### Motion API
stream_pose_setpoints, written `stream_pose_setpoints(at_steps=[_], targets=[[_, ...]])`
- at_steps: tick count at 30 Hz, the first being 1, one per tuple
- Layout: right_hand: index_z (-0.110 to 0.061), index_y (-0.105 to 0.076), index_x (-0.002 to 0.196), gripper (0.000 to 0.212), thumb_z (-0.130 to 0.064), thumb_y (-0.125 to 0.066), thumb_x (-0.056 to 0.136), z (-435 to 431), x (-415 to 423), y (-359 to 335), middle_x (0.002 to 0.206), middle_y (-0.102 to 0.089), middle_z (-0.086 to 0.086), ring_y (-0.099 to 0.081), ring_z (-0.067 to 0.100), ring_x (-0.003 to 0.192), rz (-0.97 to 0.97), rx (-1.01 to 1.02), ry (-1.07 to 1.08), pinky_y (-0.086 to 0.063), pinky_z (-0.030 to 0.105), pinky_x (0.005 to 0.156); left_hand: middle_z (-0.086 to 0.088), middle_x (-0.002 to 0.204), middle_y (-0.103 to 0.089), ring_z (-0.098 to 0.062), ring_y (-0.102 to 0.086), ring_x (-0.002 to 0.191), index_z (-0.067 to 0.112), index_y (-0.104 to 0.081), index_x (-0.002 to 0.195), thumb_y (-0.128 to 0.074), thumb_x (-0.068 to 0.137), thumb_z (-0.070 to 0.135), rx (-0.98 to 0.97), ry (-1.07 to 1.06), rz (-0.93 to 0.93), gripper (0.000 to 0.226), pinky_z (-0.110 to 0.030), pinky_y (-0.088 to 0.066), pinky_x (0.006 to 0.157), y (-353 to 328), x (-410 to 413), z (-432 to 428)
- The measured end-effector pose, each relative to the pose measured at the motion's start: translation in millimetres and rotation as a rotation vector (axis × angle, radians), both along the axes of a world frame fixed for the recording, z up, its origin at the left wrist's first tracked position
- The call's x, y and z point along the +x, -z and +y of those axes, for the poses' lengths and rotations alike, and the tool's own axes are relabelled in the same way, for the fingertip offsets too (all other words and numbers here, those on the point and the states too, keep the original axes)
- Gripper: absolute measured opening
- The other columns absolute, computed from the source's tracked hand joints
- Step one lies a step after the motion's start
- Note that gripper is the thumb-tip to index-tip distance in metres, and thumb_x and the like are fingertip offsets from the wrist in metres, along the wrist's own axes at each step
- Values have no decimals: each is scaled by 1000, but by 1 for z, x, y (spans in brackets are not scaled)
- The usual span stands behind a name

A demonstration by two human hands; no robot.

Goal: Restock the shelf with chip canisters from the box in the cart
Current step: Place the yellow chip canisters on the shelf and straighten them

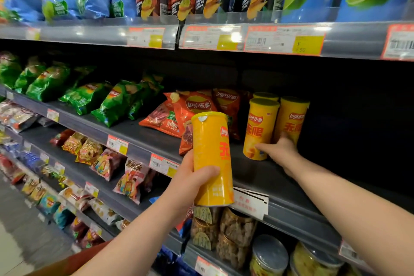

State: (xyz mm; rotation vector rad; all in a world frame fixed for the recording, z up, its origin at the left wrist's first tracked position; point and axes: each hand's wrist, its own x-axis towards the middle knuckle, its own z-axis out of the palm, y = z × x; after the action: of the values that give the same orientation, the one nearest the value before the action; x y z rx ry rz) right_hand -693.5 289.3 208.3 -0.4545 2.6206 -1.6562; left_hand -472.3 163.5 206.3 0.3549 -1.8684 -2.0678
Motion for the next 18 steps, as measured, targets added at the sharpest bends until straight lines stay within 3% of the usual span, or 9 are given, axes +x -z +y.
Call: stream_pose_setpoints(at_steps=[3, 5, 8, 12, 15, 18], targets=[[-14, -50, 125, 54, -31, -74, 80, 11, 22, -10, 121, -55, 4, -55, 24, 113, 70, -33, -25, -45, 32, 87, 1, 113, -64, -20, -66, 97, 32, -44, 124, -68, 59, 33, -14, 58, 17, 69, -32, -54, 73, -3, -9, 5], [-18, -55, 118, 40, -40, -64, 86, 21, 47, -24, 118, -58, 0, -56, 20, 112, -25, -97, -205, -46, 31, 87, 3, 112, -65, -18, -66, 97, 33, -45, 123, -67, 61, 31, -22, 111, 37, 66, -31, -54, 75, -5, -17, 12], [-24, -53, 124, 57, -53, -57, 74, 37, 81, -41, 120, -65, -1, -61, 16, 111, -336, -212, -551, -49, 38, 96, 5, 111, -67, -16, -67, 98, 37, -48, 119, -74, 53, 36, -27, 196, 73, 71, -33, -55, 78, -7, -31, 25], [-23, -45, 131, 76, -51, -77, 67, 54, 85, -41, 123, -62, -2, -61, 16, 112, -263, -123, -563, -50, 40, 97, 6, 116, -65, -13, -65, 103, 37, -46, 128, -70, 52, 42, -123, 253, 101, 79, -36, -53, 88, -9, -46, 42], [-28, -46, 130, 85, -51, -79, 56, 66, 75, -41, 126, -61, -3, -59, 16, 114, -171, -126, -415, -47, 43, 100, 17, 123, -55, -4, -56, 111, 39, -34, 141, -63, 66, 46, -418, 169, 72, 81, -28, -48, 92, -8, -51, 46], [-25, -44, 131, 70, -34, -79, 71, 74, 59, -37, 128, -58, -1, -57, 18, 113, -122, -185, -244, -46, 45, 100, 11, 124, -50, -10, -46, 118, 30, -43, 135, -45, 69, 66, -1073, 21, 61, 76, -30, -40, 96, 7, -58, 34]])
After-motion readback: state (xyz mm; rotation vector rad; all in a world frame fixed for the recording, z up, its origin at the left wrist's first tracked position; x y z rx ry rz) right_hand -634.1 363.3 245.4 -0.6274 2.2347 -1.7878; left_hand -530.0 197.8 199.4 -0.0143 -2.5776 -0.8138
